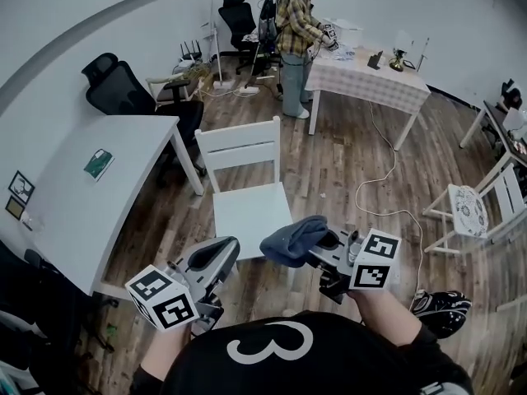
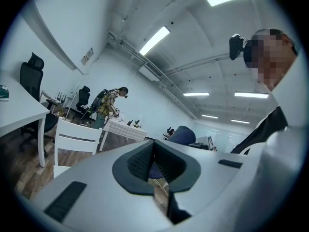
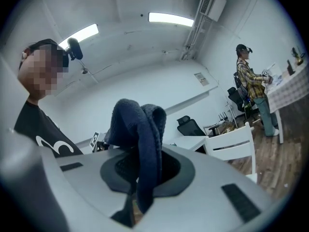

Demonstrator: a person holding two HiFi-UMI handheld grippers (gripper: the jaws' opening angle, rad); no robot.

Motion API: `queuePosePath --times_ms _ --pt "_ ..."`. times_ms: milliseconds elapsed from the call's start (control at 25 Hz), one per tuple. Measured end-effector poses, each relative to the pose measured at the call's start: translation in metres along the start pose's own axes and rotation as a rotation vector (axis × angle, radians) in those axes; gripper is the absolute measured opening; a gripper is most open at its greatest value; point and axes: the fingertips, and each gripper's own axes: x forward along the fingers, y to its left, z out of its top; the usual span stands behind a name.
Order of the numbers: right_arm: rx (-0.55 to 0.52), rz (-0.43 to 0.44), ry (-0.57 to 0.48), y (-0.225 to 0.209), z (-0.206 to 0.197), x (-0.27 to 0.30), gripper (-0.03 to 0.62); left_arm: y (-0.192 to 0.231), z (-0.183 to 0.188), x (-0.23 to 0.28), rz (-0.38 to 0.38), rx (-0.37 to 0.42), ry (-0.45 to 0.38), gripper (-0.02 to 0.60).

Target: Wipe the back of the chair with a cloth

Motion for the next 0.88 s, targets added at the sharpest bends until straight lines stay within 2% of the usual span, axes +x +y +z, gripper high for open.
queuePosePath --times_ms 280,560,880 --pt "-0.021 0.018 0.007 -0.004 0.013 -0.010 0.049 0.003 0.007 0.011 0.025 -0.007 -0.039 0.014" --pt "0.013 0.019 0.018 -0.020 0.011 -0.014 0.049 0.013 -0.007 0.028 0.045 -0.073 -0.035 0.014" --pt "0.029 0.017 0.016 -0.034 0.015 -0.032 0.051 0.009 -0.003 0.047 0.054 -0.070 -0.041 0.014"
